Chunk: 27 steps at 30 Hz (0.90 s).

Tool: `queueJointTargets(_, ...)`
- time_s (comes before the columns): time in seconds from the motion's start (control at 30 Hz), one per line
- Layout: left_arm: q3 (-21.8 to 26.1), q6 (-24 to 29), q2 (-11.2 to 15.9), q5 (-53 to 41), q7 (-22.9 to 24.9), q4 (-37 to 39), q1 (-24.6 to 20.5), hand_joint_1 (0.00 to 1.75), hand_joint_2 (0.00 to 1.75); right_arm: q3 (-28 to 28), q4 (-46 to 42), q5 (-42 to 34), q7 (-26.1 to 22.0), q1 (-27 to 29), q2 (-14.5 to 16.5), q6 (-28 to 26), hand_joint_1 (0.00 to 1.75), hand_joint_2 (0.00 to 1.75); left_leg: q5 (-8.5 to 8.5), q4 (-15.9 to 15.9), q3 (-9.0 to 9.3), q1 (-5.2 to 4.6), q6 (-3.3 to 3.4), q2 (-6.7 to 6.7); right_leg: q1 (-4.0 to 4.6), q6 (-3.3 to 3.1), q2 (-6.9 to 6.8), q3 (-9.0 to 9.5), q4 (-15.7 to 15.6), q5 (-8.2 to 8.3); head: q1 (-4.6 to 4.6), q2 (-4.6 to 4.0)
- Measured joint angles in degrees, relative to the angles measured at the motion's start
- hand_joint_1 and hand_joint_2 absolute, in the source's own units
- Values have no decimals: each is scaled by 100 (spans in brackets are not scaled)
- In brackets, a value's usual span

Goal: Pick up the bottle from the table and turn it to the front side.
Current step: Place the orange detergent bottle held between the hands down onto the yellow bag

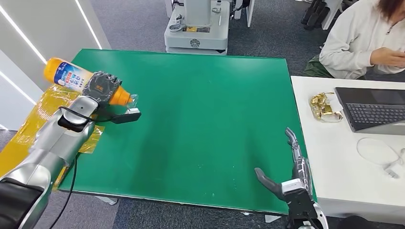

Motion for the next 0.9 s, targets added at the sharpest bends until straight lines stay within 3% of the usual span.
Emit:
queueJointTargets(0.43,219,-445,449,421,-73,-121,256,175,175,-319,-31,12,-29,17,187,216,0,175,-2,0,1,0,-3,8,-1,-1,8,3,0,1,1,0)
queueJointTargets(0.63,413,-919,943,1350,-147,-585,975,175,175,-507,-26,92,-20,-12,312,576,0,175,-5,-5,3,2,-7,9,0,-6,12,-1,0,-8,0,0)
queueJointTargets(0.9,572,-1002,1018,1841,-90,-807,1912,175,175,-653,-38,241,104,-64,406,778,0,175,-8,-5,2,0,-12,8,-1,-6,11,1,-1,-11,0,0)
